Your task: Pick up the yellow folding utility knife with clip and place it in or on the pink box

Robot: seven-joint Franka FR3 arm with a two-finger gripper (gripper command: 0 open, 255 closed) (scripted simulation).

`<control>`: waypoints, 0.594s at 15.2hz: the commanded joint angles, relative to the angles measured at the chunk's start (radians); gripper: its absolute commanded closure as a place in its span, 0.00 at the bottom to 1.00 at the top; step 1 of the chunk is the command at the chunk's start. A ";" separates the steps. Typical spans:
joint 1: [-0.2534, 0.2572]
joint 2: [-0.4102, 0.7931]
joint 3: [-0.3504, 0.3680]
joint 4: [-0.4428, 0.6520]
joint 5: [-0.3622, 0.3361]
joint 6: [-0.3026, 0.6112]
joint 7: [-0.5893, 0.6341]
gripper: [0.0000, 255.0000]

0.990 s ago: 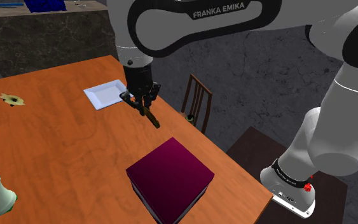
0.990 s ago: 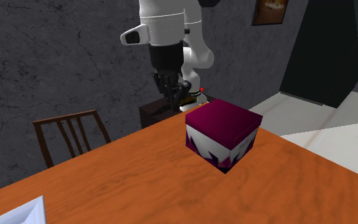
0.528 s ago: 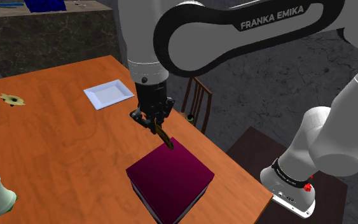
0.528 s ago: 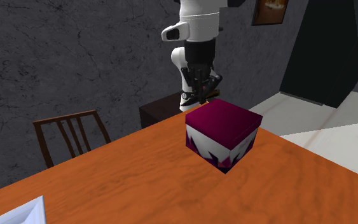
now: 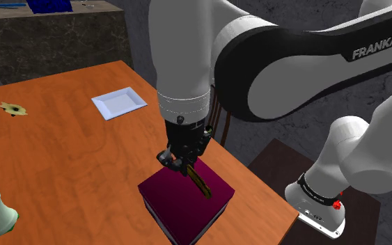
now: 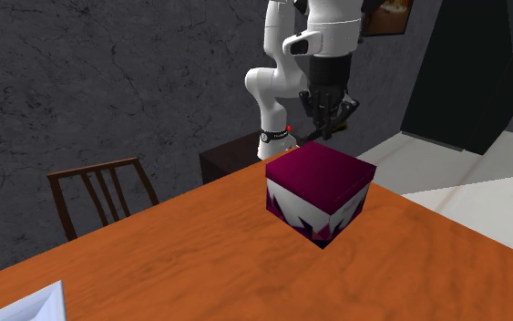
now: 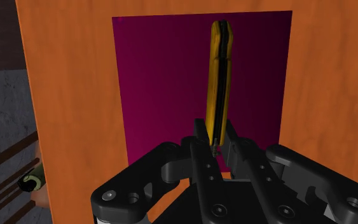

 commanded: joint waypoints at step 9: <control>0.007 0.026 0.014 -0.103 -0.002 0.129 0.007 1.00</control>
